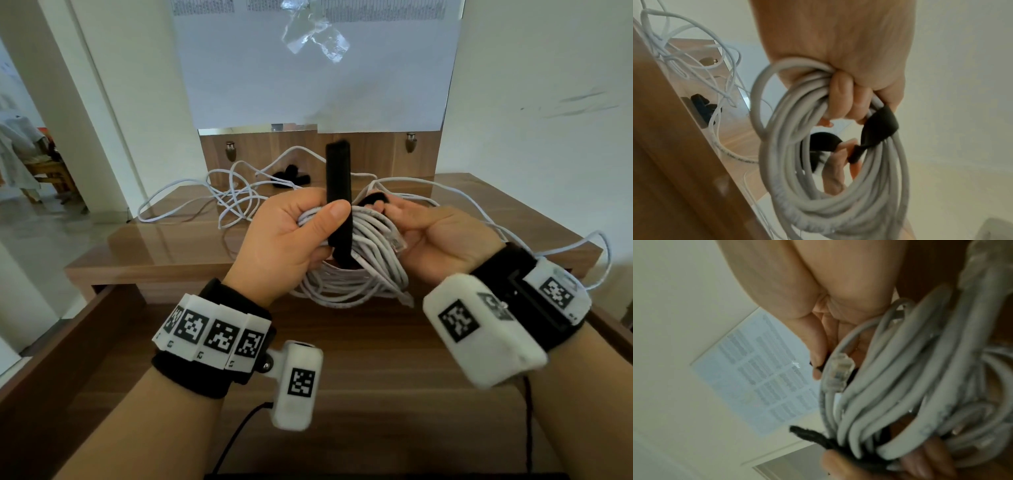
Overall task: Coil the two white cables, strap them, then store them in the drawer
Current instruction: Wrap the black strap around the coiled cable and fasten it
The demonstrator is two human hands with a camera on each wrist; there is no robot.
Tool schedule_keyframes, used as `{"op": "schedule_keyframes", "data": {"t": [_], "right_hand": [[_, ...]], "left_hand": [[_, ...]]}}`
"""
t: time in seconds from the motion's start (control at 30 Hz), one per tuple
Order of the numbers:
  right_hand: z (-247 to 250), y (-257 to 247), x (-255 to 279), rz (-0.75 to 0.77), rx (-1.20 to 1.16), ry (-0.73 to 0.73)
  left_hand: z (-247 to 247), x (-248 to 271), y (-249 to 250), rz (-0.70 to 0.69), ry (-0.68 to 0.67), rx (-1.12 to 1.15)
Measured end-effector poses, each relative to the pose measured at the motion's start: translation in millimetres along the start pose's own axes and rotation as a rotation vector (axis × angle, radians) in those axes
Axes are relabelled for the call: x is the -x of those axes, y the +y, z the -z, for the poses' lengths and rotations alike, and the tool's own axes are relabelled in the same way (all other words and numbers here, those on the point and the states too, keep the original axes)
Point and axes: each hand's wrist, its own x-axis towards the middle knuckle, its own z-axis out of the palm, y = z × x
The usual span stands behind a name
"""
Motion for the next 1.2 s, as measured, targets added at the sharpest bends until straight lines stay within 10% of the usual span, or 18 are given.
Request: {"op": "schedule_keyframes", "data": {"t": [0.27, 0.77, 1.2], "right_hand": [[-3, -1, 0, 0.385, -0.011, 0.062], [-12, 39, -4, 0.497, 0.412, -0.356], [-5, 42, -3, 0.484, 1.294, -0.157]], "left_hand": [[-5, -2, -22, 0.232, -0.023, -0.141], [-8, -5, -21, 0.157, 0.626, 0.124], [-3, -8, -22, 0.385, 0.529, 0.373]]}}
